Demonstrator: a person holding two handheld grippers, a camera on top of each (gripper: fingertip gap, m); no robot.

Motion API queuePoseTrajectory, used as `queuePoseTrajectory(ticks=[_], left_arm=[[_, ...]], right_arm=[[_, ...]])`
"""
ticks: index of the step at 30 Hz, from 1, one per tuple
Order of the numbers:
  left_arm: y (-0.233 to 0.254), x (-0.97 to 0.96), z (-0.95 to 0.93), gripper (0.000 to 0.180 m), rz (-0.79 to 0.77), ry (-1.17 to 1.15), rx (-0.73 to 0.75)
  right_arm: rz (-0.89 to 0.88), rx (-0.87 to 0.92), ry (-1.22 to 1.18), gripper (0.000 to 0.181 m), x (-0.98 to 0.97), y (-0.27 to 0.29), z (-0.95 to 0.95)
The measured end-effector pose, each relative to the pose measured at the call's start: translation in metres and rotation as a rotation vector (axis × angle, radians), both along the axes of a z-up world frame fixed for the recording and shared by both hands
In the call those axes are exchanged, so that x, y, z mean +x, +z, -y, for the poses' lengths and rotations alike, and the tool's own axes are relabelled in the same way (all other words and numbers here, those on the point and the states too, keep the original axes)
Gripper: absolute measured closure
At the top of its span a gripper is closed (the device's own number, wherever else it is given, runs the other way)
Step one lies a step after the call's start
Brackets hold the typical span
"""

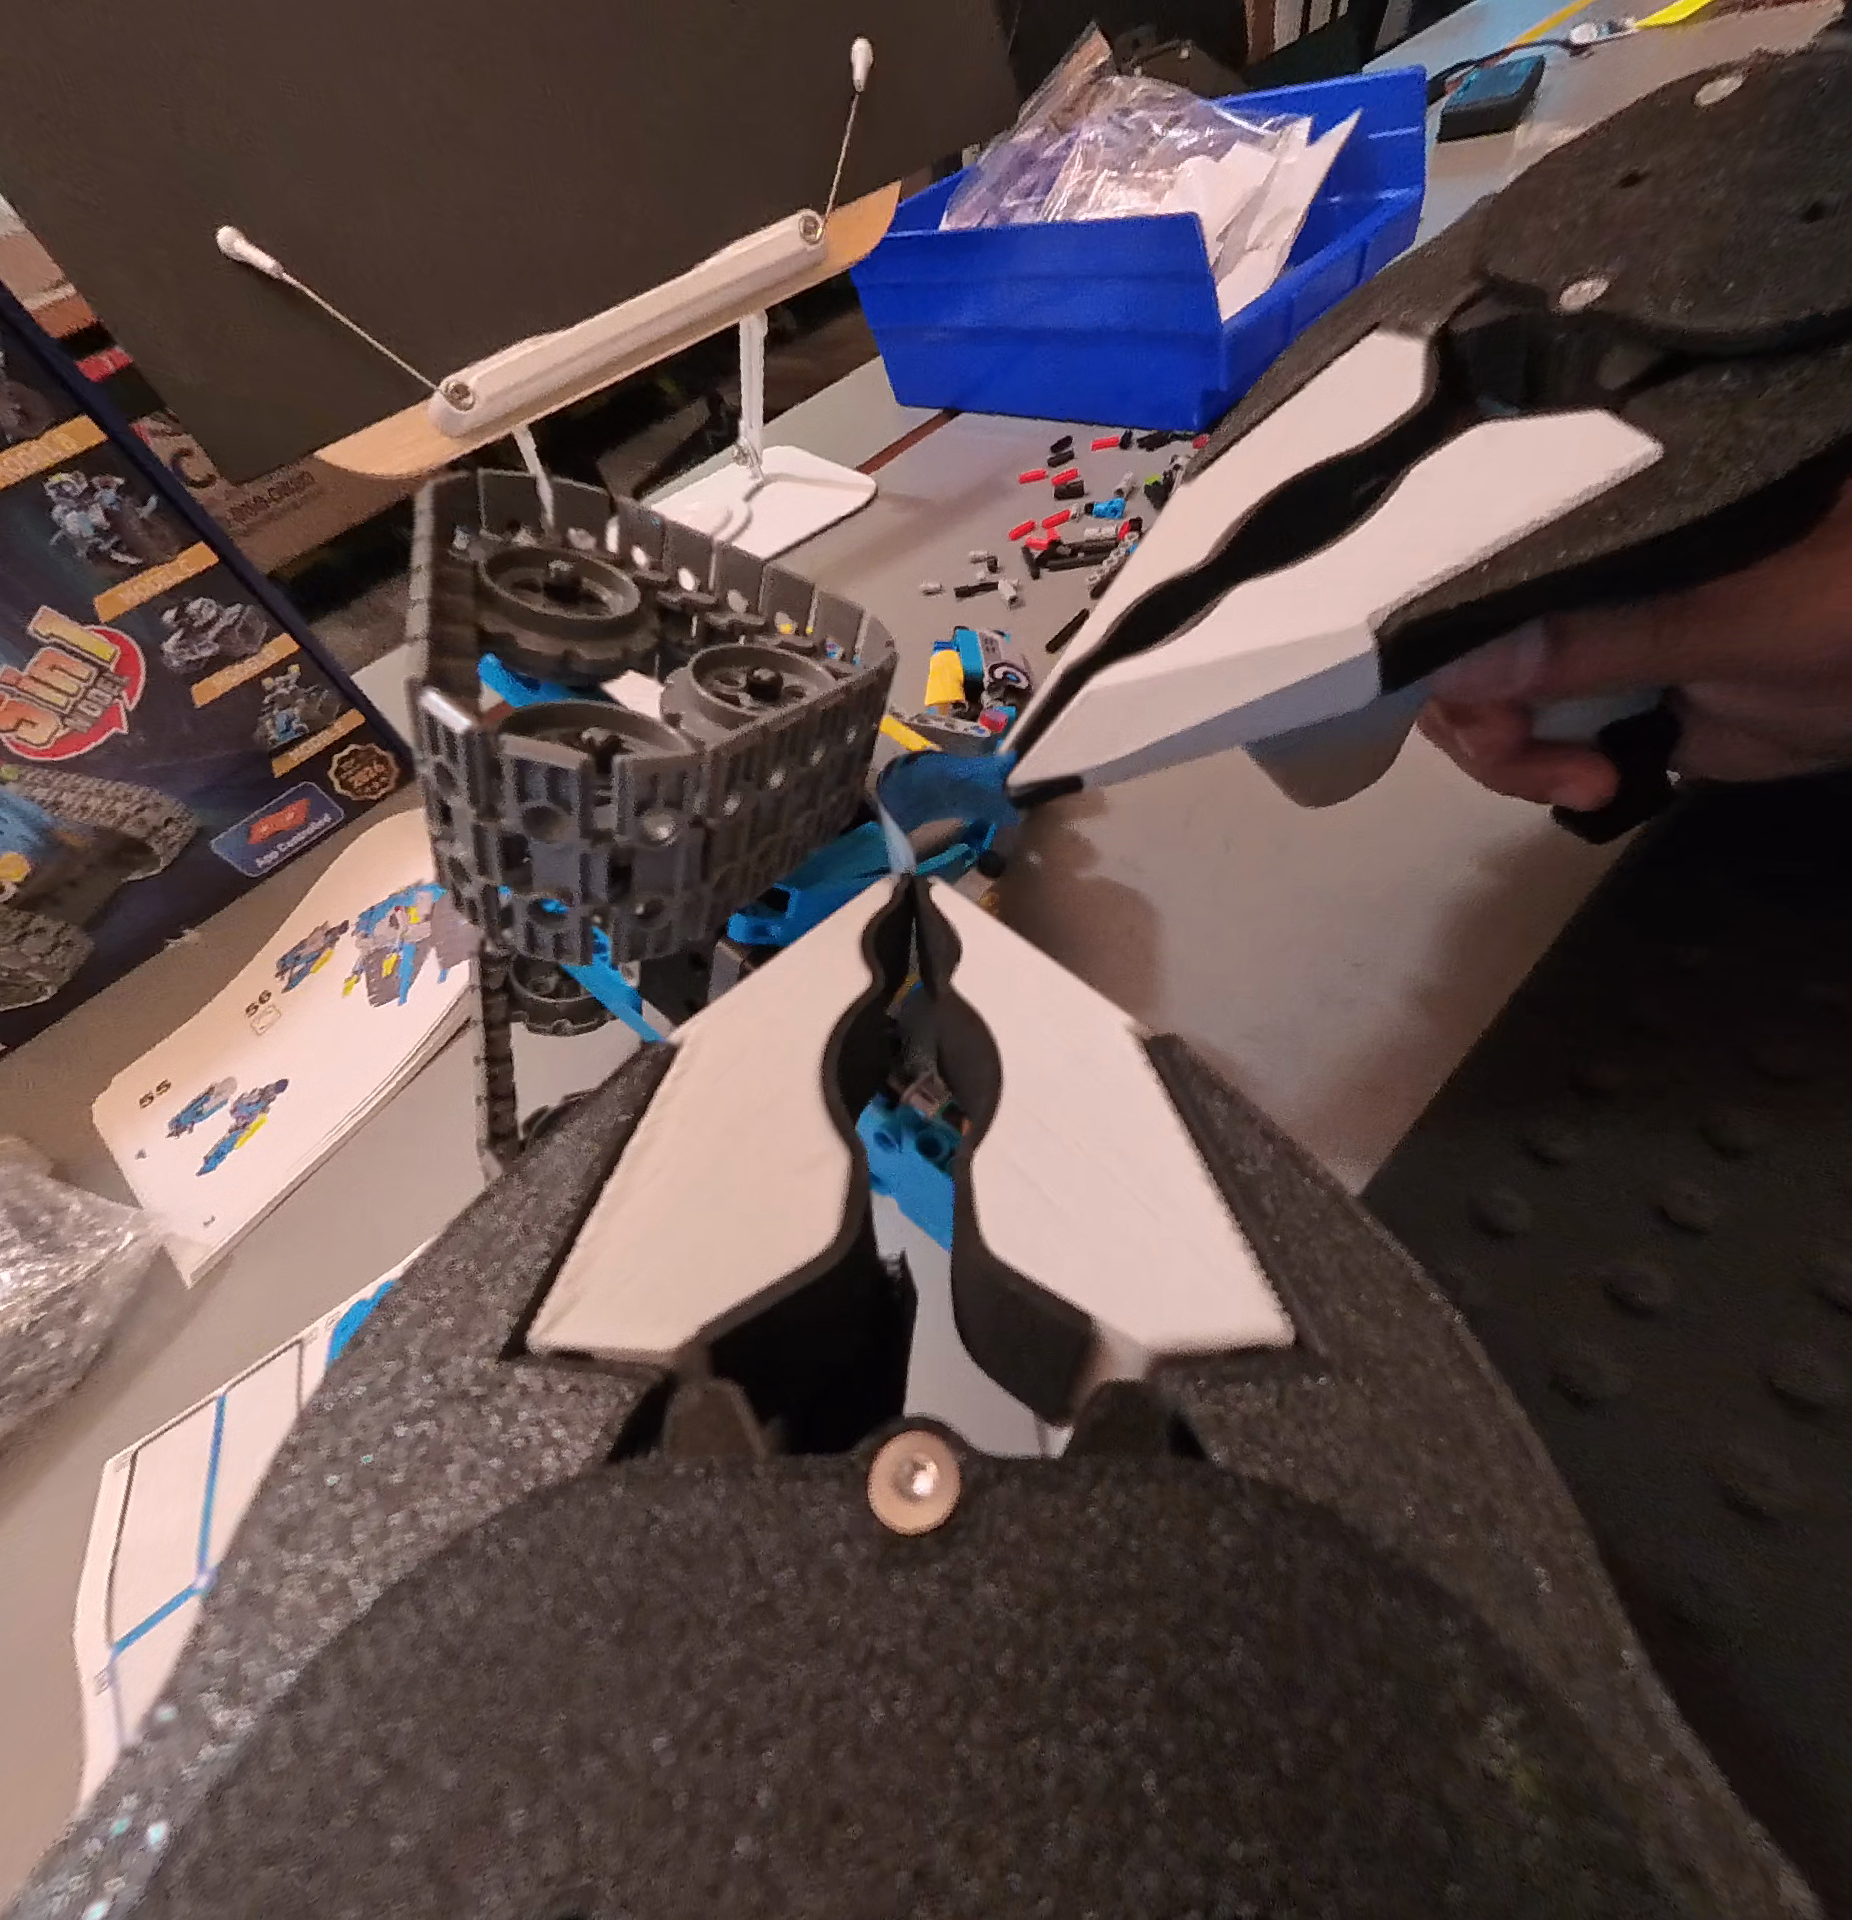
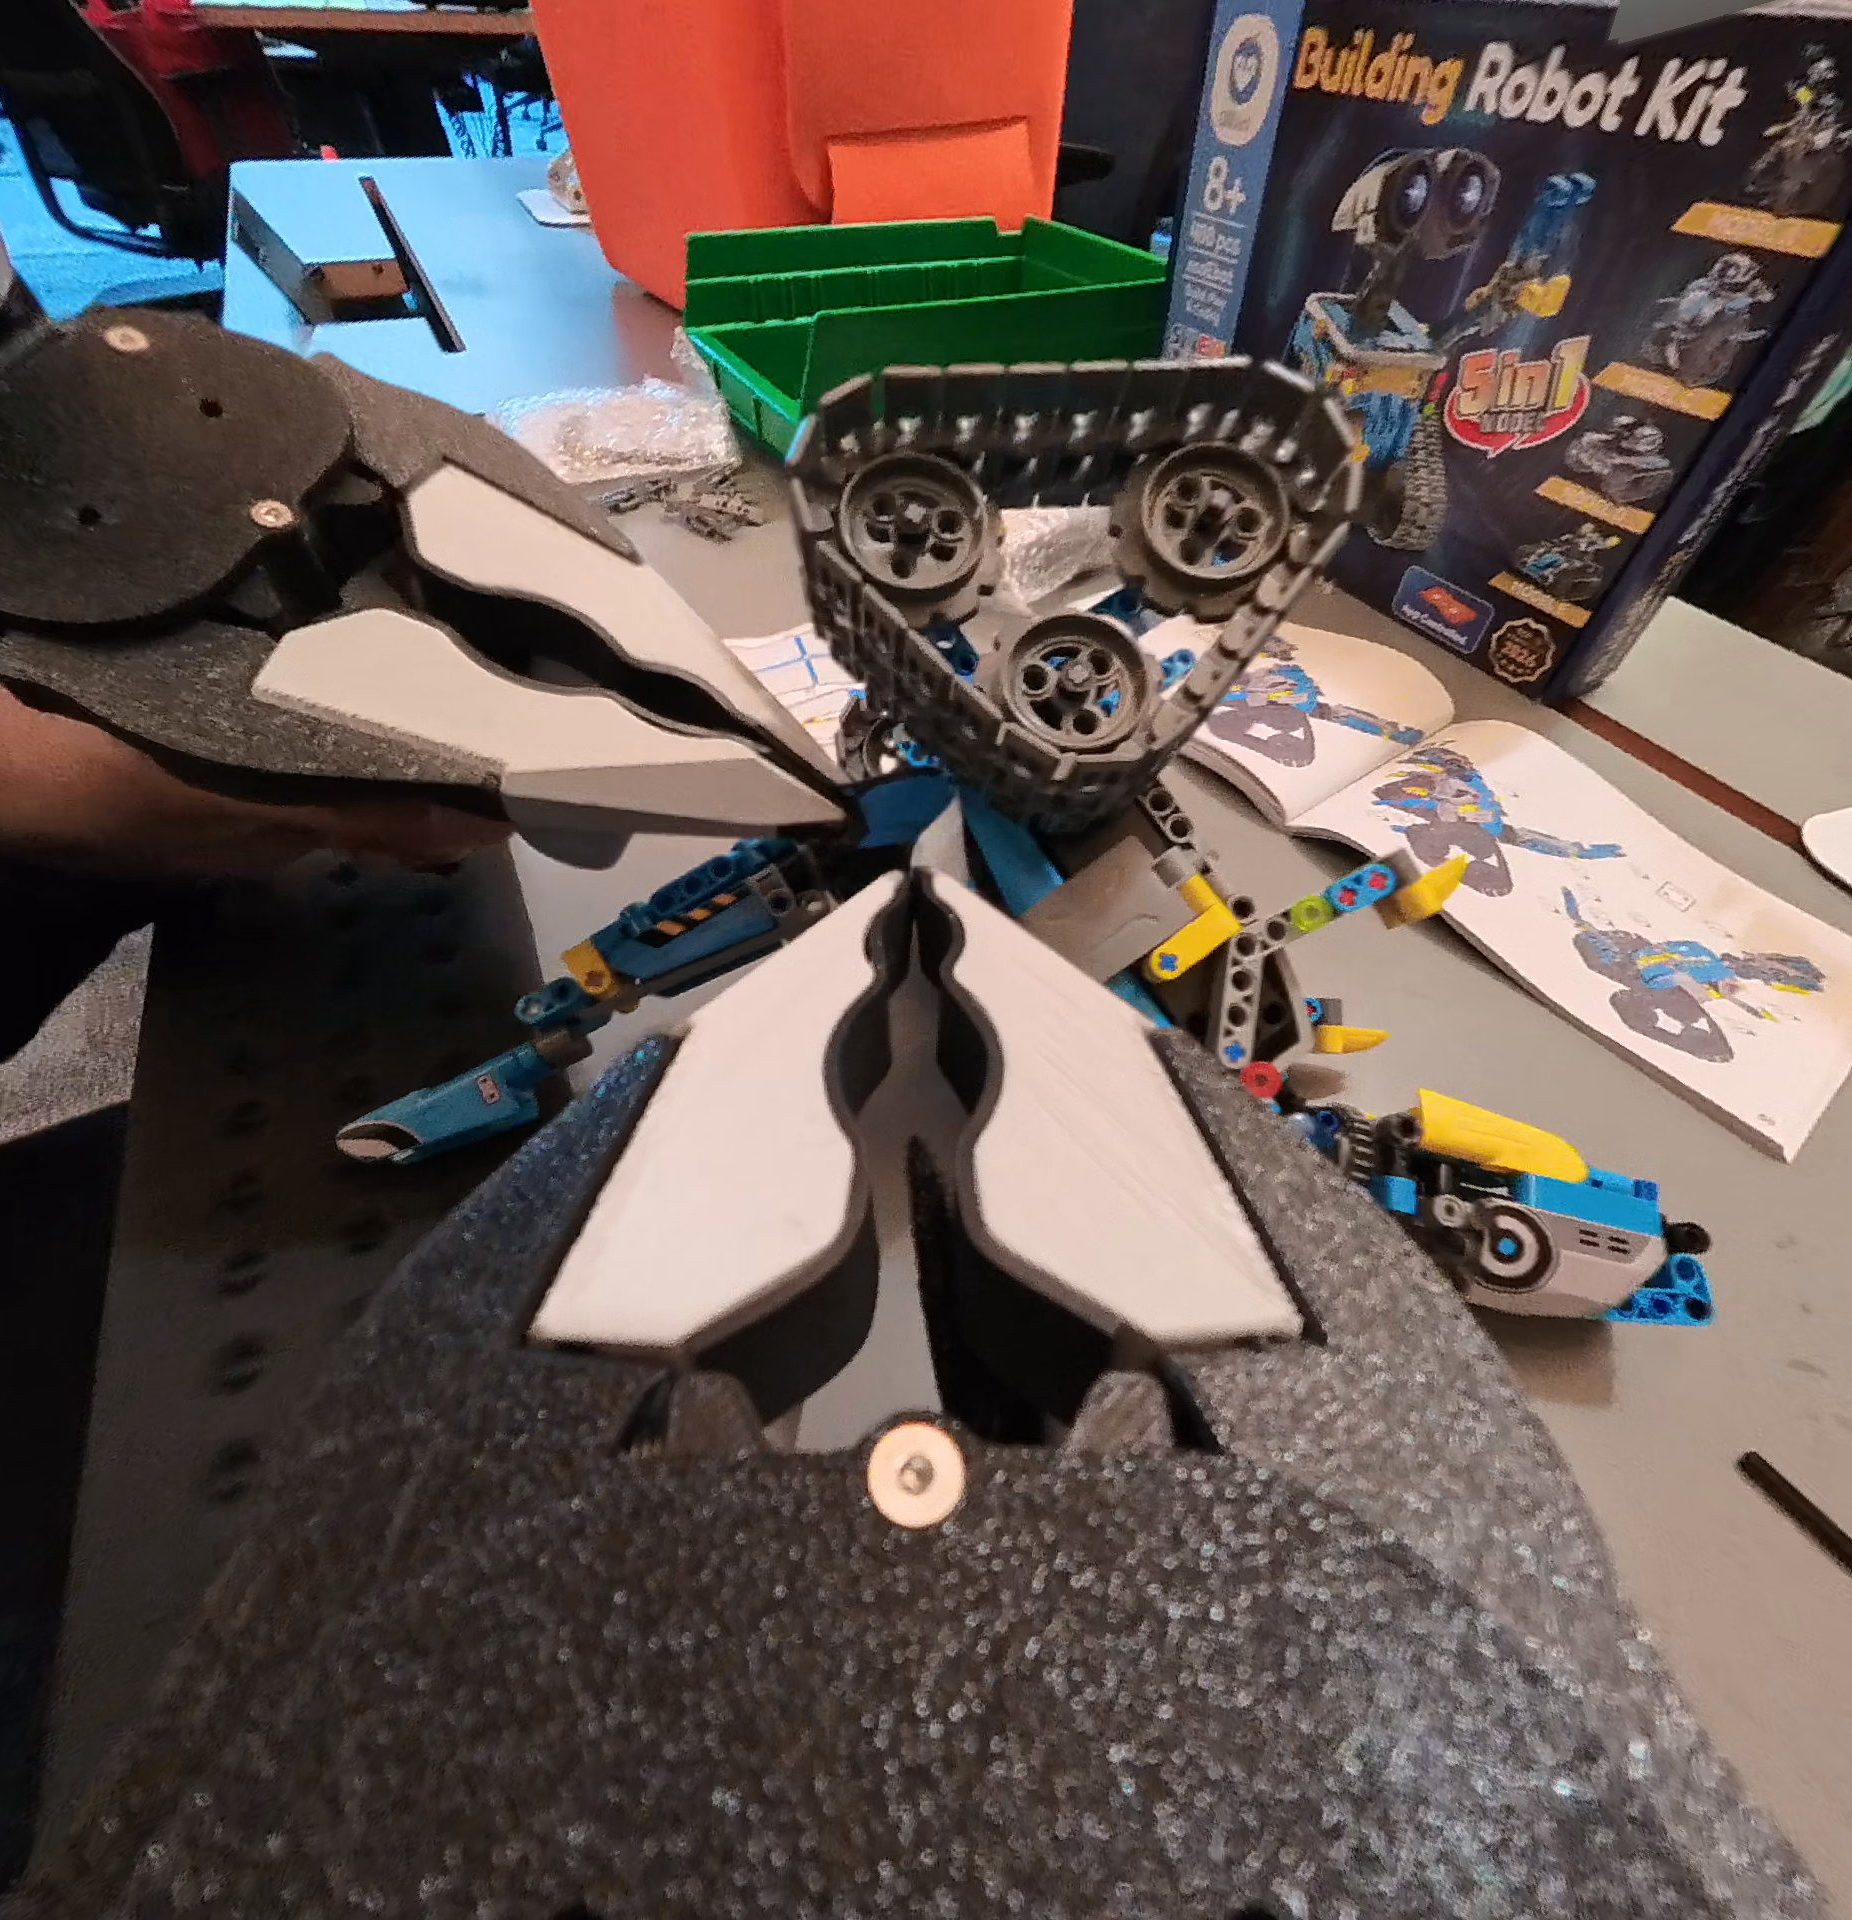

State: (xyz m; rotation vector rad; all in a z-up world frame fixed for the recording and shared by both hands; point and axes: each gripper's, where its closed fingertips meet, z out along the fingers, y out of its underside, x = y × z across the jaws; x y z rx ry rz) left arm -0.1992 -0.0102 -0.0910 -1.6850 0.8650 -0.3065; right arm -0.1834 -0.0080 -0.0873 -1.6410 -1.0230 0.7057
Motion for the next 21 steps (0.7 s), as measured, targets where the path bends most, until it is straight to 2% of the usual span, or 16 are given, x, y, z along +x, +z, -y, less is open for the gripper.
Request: queuePoseTrajectory(ticks=[8, 21], left_arm=[[-0.008, -0.007, -0.007, 0.180, -0.158, 0.034, 0.108], [-0.013, -0.008, -0.012, 0.180, -0.251, 0.061, 0.178]], right_arm=[[0.036, -0.100, 0.022, 0.181, -0.003, -0.018, 0.000], [0.110, -0.141, 0.049, 0.181, -0.010, -0.039, 0.005]])
